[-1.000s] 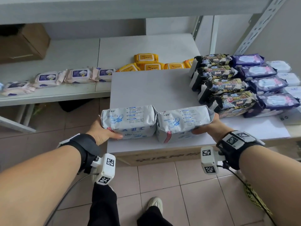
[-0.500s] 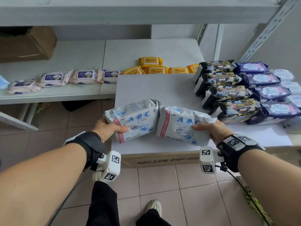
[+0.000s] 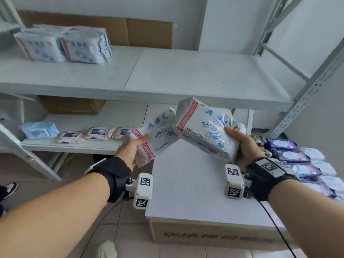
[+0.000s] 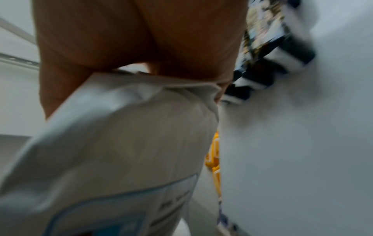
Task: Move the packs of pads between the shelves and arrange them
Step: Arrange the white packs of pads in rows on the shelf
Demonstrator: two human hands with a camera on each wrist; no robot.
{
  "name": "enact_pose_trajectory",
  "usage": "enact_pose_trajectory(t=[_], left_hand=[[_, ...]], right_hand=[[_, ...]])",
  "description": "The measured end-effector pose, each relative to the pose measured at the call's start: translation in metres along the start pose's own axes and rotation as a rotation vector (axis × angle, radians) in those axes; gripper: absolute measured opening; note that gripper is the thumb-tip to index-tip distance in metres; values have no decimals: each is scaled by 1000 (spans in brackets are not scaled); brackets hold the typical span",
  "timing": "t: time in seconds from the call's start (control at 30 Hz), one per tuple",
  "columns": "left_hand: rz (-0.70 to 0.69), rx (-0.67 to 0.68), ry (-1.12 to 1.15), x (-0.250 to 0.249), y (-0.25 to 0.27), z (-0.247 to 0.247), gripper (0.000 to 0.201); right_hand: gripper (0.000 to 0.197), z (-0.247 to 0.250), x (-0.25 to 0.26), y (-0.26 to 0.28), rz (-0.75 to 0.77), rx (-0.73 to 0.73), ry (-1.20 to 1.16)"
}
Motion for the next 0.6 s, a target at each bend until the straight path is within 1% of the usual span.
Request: enact_pose_trajectory(t=[0.13,0.23,0.33,0.37,0.5,0.53,0.6], left_hand=[[-63,44,12,-70,-5,8,48],[-107,66,46,-117,-18,28,47],[-149,95,58,-157,-37,54,32],[-153,94,47,-168,-44,64,30],[-134,88,14,-204,-77,110,48],[-122,102,8,-212,-85,121,50],[-103,130,-1,-226,-103,144,45]], right_hand=[[39,-77,35,4,42,96,8],[37,-127,53,1,78,137,48],[38,-175,63,-11,117,173,66],[38,-191,64,-16,123,186,63],[38,-250,61,-43,136,200,67],[39,-264,59,-51,138,203,67],[39,-289,55,-67,144,189,73]])
Point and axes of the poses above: each hand's wrist, its own y-axis away from the middle knuckle, its own z-axis out of the back of the hand, x = y × z, the point moved 6 cm from there along -y, towards the middle knuckle, and after that the axes turned 15 degrees about -z, right-handed, at the moved point
